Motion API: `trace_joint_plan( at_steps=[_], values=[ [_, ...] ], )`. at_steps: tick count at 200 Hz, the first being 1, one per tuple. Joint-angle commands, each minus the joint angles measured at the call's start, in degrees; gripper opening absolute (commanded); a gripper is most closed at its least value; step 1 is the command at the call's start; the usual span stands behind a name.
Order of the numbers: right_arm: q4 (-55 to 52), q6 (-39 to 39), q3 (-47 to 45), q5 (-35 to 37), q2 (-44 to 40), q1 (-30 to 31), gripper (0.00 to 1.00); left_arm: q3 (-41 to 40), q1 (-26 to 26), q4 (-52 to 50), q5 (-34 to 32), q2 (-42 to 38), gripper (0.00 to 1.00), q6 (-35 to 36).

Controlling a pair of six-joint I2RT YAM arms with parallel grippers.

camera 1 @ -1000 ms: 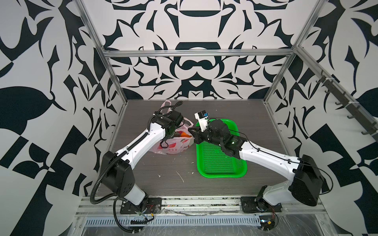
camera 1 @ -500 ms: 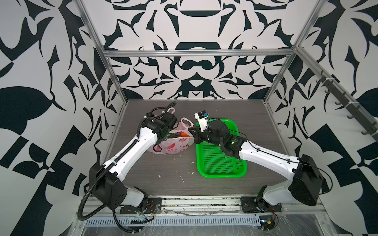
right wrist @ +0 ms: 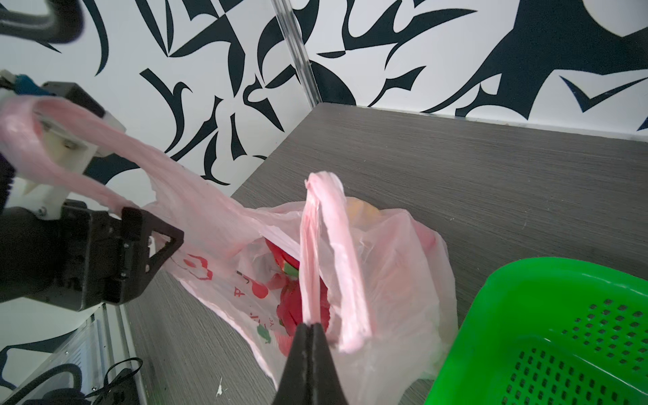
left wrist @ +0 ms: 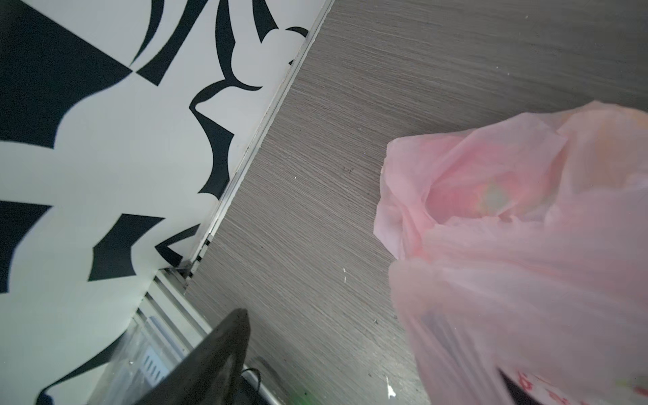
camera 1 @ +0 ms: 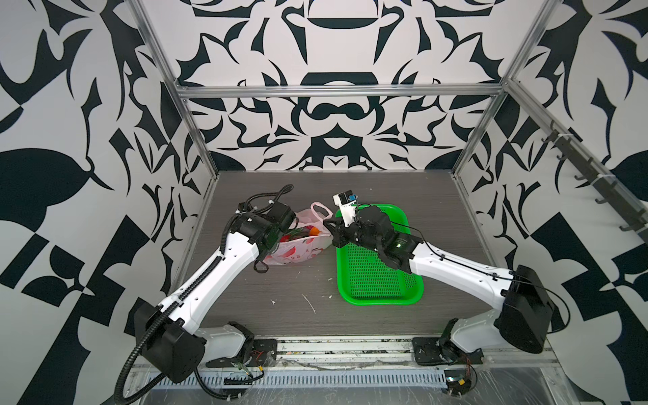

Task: Untie the knot of the plastic bag and take out the fruit
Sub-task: Open the plastic bag at the middle-left of the table.

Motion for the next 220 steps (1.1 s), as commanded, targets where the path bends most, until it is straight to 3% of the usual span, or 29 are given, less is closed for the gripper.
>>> trace_joint_plan(
  at_steps=[1, 55, 128, 177, 200, 220],
  values=[
    [0.5, -0.6, -0.1, 1.8, -2.6, 0.0, 0.00, -1.7, 1.1, 3.7, -0.2, -3.7, 0.74, 2.2],
    [-0.2, -0.5, -0.2, 3.1, -3.3, 0.0, 0.00, -6.9, 7.5, 19.6, 9.3, -10.2, 0.72, 8.6],
    [-0.5, -0.2, -0.3, 3.8, -3.3, 0.0, 0.00, -5.6, 13.3, 27.2, 16.1, -5.6, 0.71, 14.9],
    [-0.7, -0.3, -0.3, 4.2, -3.2, 0.0, 0.00, -5.1, 15.2, 29.3, 18.8, -5.1, 0.55, 16.1],
    [-0.9, -0.4, -0.1, 4.3, -3.1, 0.0, 0.00, -4.8, 15.6, 29.4, 19.2, -5.5, 0.44, 16.8],
    [-1.4, -0.6, 0.2, 4.3, -3.1, 0.0, 0.00, -4.9, 16.3, 29.6, 20.0, -6.1, 0.29, 17.4]
  ],
)
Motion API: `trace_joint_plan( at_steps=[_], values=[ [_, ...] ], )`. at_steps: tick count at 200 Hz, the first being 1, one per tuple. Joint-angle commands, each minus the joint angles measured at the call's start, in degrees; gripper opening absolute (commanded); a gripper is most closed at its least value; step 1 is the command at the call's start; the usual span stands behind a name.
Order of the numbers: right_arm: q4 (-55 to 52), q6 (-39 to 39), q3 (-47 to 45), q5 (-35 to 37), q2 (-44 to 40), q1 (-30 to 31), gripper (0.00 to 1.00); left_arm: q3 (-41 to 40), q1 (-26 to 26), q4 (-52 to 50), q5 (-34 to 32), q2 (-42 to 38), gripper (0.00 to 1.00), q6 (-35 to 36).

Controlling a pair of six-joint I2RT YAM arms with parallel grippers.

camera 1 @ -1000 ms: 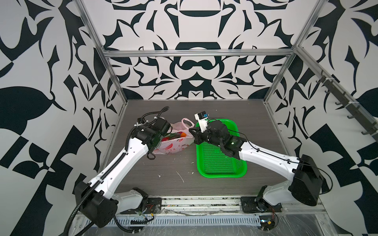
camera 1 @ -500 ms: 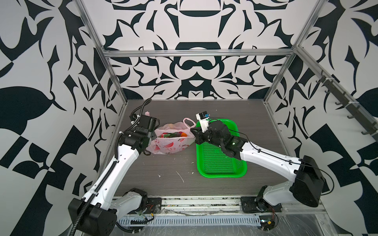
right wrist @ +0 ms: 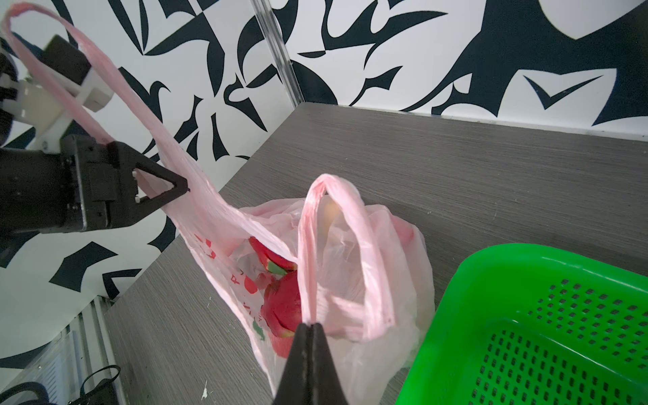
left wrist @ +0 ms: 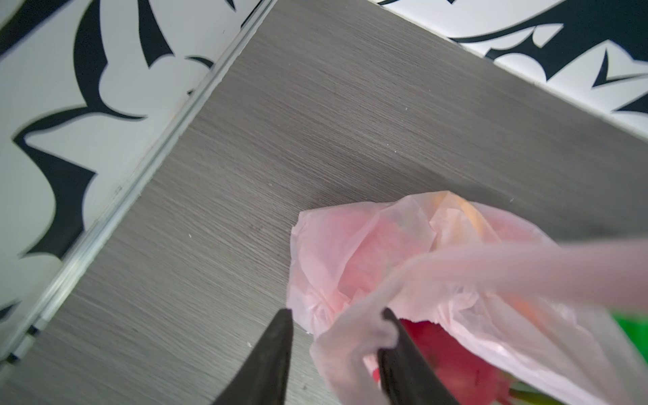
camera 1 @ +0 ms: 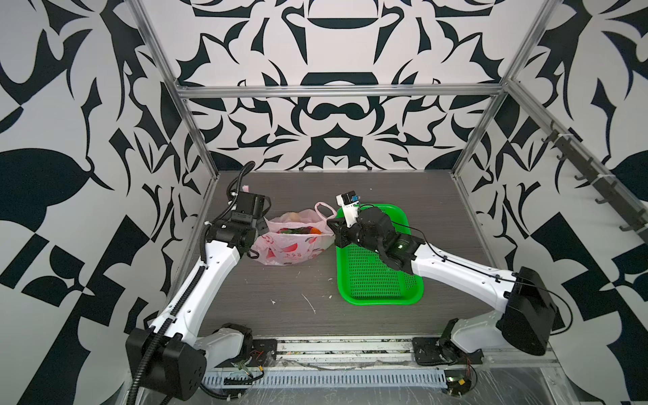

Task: Untie the knot of the plastic bag and take out the fruit
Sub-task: Open the plastic bag at the middle-left of the table.

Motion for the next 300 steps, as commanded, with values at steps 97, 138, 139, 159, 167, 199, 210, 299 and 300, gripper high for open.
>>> trace_joint_plan(
  at_steps=[97, 138, 139, 159, 167, 199, 210, 299, 300],
  values=[
    [-6.9, -1.2, 3.3, 0.5, -3.6, 0.0, 0.07, -7.6, 1.4, 6.6, 13.6, -9.0, 0.00, 2.3],
    [-10.6, -0.6, 2.6, 1.7, -6.9, 0.2, 0.28, -11.5, 1.4, 6.5, 18.4, -14.2, 0.00, 2.1],
    [-10.7, -0.6, 2.6, 1.8, -6.9, 0.2, 0.28, -11.6, 1.4, 6.5, 18.5, -14.4, 0.00, 2.1],
    [-13.5, -0.3, 2.1, 3.2, -8.5, 0.2, 0.32, -13.7, 1.4, 6.8, 20.2, -16.8, 0.00, 2.1],
    [-14.7, -0.4, 2.0, 3.8, -9.1, 0.2, 0.34, -14.3, 1.4, 6.9, 20.8, -17.4, 0.00, 1.8],
    [-19.5, -1.4, 3.0, 6.0, -11.8, 0.2, 0.43, -16.8, 1.4, 8.8, 23.8, -18.2, 0.00, 1.2],
    [-21.7, -2.3, 4.2, 6.7, -12.6, 0.1, 0.46, -17.4, 1.4, 9.3, 24.9, -18.0, 0.00, 0.8],
    [-32.8, -13.5, 27.0, 7.0, -3.7, 6.5, 0.51, -18.9, 1.4, 12.2, 29.3, -17.0, 0.00, -0.4],
    [-32.9, -13.6, 27.2, 7.0, -3.4, 6.7, 0.51, -18.8, 1.4, 12.2, 29.3, -17.0, 0.00, -0.5]
  ],
)
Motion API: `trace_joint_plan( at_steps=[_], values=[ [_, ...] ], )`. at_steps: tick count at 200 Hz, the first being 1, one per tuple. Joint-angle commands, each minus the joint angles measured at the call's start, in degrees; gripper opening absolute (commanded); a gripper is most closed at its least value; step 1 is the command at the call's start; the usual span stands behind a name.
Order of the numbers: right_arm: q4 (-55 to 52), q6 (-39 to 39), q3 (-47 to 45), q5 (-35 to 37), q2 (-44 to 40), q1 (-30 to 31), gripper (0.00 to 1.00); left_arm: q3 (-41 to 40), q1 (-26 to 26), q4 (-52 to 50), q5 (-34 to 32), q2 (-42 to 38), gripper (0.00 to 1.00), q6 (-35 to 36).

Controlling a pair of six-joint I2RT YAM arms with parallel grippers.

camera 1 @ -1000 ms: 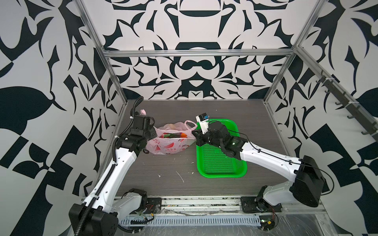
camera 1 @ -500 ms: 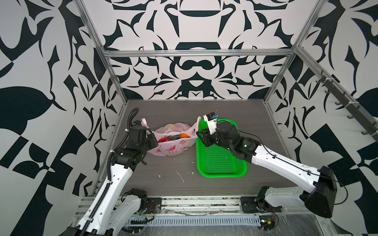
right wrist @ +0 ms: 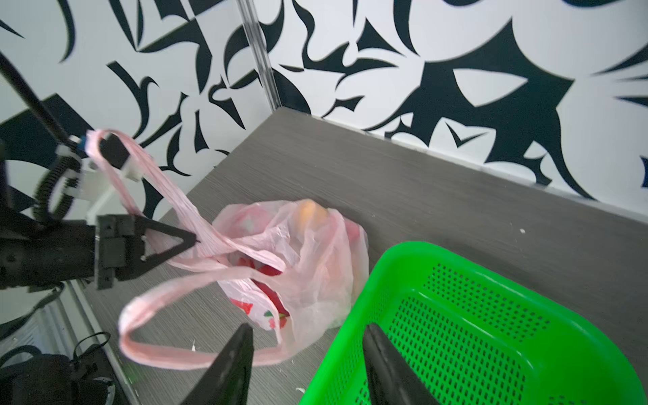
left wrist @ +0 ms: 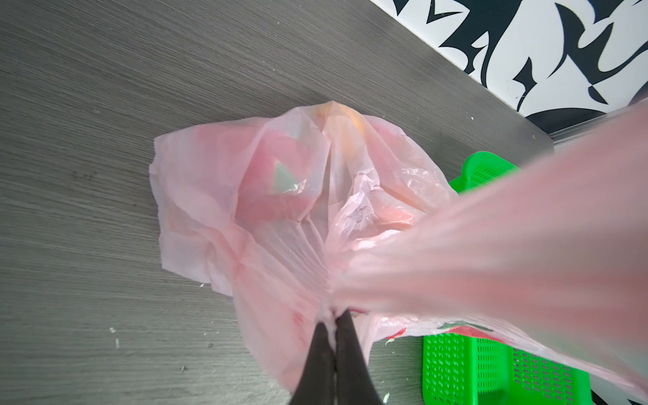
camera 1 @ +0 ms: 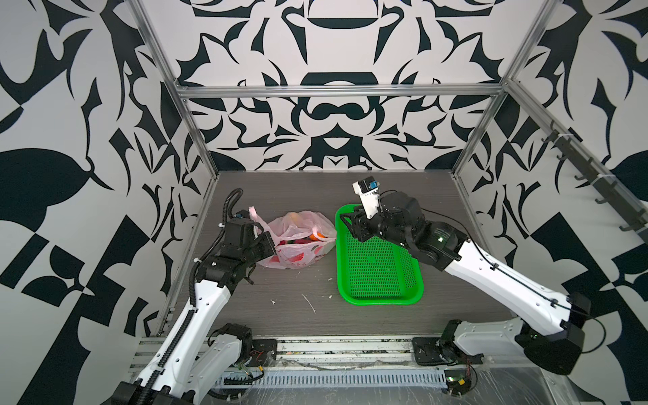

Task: Untie the knot of the plastic bag and take out the fruit
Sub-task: Open the plastic bag at the middle-left of the table.

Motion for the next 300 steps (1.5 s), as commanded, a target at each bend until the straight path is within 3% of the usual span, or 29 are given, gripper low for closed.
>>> trace_joint_plan(
  at_steps=[1, 42, 80, 119, 140, 164, 249, 300],
  values=[
    [-2.9, -5.5, 8.3, 1.0, 4.1, 4.5, 0.50, -0.8, 0.2, 1.4, 2.1, -0.4, 0.00, -1.1],
    [-6.5, -8.5, 21.7, -0.5, 13.4, 13.7, 0.38, -1.1, 0.2, 0.4, 4.4, -4.1, 0.00, -2.3],
    [-9.0, -4.3, 28.7, -1.6, 22.1, 18.0, 0.32, -3.7, 0.2, -0.5, 5.2, -10.4, 0.00, -4.1],
    [-4.4, 3.2, 24.2, 3.8, 27.5, 18.0, 0.22, -7.0, 0.2, -0.9, 5.3, -15.4, 0.00, -5.6],
    [-3.2, 4.6, 22.1, 9.0, 29.0, 17.9, 0.18, -8.0, 0.2, -1.3, 5.2, -16.9, 0.00, -6.0],
    [-2.6, 4.5, 21.0, 10.0, 30.8, 17.3, 0.17, -8.7, 0.2, -1.3, 5.3, -18.0, 0.00, -6.5],
    [-0.5, 6.6, 19.1, 0.8, 39.1, 12.2, 0.14, -10.9, 0.2, -2.1, 3.8, -21.6, 0.00, -7.8],
    [-0.3, 11.3, 9.8, -2.0, 36.8, 12.9, 0.13, -12.7, 0.2, -2.4, 3.1, -22.0, 0.00, -8.0]
  ],
)
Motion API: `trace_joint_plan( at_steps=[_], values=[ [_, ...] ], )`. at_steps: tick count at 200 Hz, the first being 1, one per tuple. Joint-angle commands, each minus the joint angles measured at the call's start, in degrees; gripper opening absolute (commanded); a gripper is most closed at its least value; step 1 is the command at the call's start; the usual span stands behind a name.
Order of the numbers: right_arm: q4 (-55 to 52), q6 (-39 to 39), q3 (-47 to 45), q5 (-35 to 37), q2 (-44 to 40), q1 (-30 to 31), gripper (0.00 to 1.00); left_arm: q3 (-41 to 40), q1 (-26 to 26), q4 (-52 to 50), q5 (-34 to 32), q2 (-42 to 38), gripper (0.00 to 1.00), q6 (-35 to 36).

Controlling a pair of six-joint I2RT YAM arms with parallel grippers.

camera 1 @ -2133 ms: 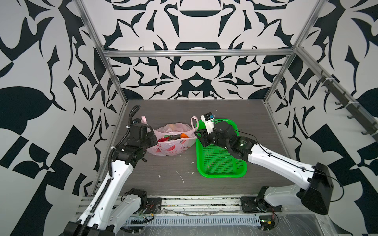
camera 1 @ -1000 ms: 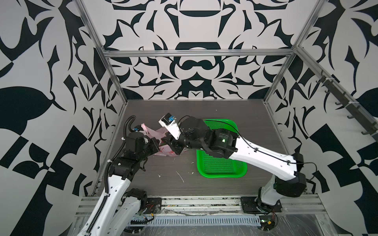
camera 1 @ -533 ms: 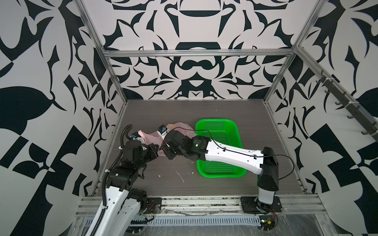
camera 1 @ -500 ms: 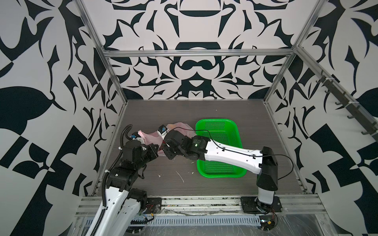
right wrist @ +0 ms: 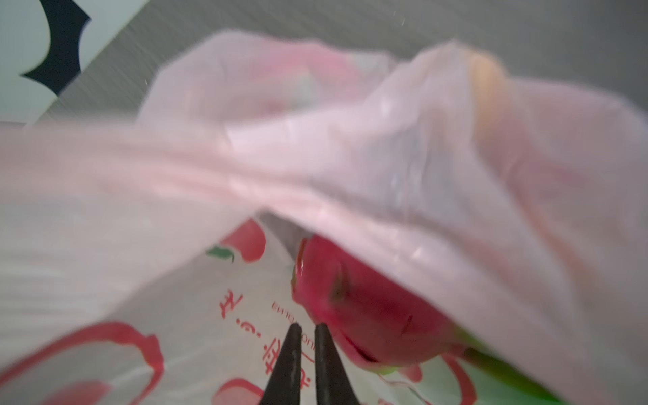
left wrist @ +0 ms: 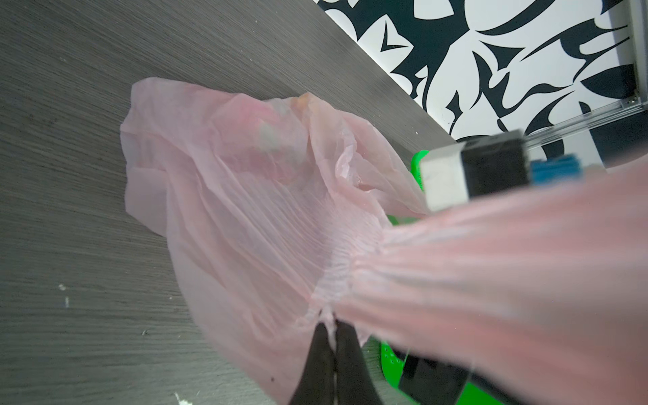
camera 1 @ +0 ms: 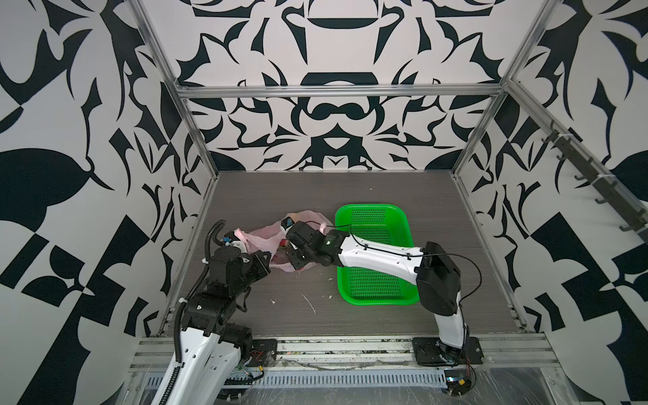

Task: Untie the knot of the plastic bag and take out the fruit
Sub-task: Open the plastic bag at the middle-left of the table.

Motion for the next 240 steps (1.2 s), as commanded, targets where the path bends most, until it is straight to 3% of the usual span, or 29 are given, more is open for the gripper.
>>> trace_joint_plan(
  at_steps=[1, 47, 91, 163, 217, 240],
  values=[
    [1.0, 3.8, -4.3, -2.0, -3.8, 1.0, 0.13, -1.8, 0.2, -1.7, -0.9, -0.9, 0.00, -0.7],
    [5.6, 10.8, -14.0, -2.8, -5.9, 2.0, 0.13, -4.4, 0.2, -2.9, -0.5, -3.0, 0.00, -1.9],
    [6.8, 13.3, -16.7, -0.8, -6.5, 2.3, 0.12, -7.0, 0.2, -5.4, 0.1, -5.6, 0.00, -3.4],
    [4.3, 13.9, -15.7, 7.8, -11.4, 2.3, 0.21, -9.4, 0.2, -5.8, 0.6, -6.7, 0.00, -4.3],
    [1.0, 8.7, -8.6, 7.6, -8.5, 1.7, 0.30, -11.3, 0.2, -3.7, 1.9, -8.1, 0.00, -4.0],
    [-2.2, 10.6, -5.0, 7.7, -6.6, 1.3, 0.36, -12.2, 0.2, -2.4, 2.8, -9.2, 0.00, -4.5]
  ],
)
